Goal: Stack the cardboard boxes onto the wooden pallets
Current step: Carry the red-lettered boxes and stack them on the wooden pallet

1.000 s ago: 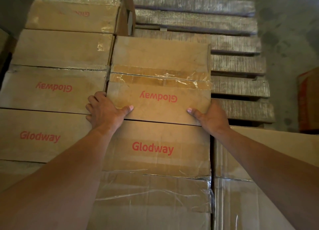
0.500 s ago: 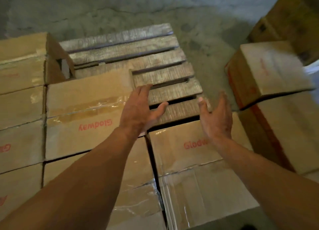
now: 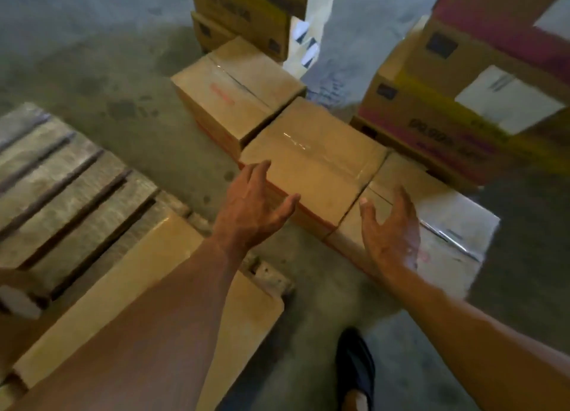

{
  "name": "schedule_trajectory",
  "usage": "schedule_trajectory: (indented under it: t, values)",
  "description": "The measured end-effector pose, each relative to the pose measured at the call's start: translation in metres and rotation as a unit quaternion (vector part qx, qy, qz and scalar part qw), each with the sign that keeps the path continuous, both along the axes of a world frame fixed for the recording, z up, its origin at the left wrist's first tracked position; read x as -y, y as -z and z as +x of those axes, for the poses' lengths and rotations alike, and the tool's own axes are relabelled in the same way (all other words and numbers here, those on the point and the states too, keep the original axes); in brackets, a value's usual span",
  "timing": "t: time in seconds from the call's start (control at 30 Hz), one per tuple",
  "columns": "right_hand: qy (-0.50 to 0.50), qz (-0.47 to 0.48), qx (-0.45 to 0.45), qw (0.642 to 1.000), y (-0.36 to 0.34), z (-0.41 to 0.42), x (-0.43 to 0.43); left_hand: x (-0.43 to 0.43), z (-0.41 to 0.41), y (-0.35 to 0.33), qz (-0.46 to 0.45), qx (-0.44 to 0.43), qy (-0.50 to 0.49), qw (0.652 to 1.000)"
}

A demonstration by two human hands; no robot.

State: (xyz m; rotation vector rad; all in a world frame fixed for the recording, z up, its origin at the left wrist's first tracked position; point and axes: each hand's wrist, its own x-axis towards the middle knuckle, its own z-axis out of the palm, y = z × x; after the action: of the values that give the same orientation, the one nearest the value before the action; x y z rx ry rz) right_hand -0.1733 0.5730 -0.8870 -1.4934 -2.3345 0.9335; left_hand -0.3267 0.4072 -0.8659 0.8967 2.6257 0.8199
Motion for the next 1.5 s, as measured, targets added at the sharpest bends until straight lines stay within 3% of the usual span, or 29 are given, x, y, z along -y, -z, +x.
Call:
schedule_trajectory:
  t: [0.33,0.6,0.7,0.93,1.17,1.37,1.5]
  values:
    - [0.126,-0.076,0.097,0.984,0.101,0.133,-0.083,-0.135,0.096,0.111,-0.069,0.131,0.077,0.986]
    - [0.211,-0.126,0.179,0.953,0.154,0.181,-0.092,-0.161,0.117,0.178,-0.142,0.118,0.081,0.979]
    - [0.258,-0.157,0.165,0.939,0.160,0.189,-0.095,-0.165,0.124,0.188,-0.146,0.094,0.064,0.983]
    - [0.258,-0.170,0.146,0.940,0.173,0.197,-0.103,-0.172,0.137,0.192,-0.124,0.082,-0.030,0.988]
    - [0.314,-0.183,0.069,0.929,0.186,0.225,-0.118,-0.158,0.131,0.207,-0.082,0.197,-0.063,0.975]
    - [0.347,-0.274,-0.006,0.897,0.196,0.238,-0.121,-0.155,0.143,0.223,-0.053,0.206,-0.092,0.973]
    - [0.314,-0.278,-0.023,0.907,0.198,0.246,-0.119,-0.153,0.148,0.222,-0.028,0.249,-0.102,0.963]
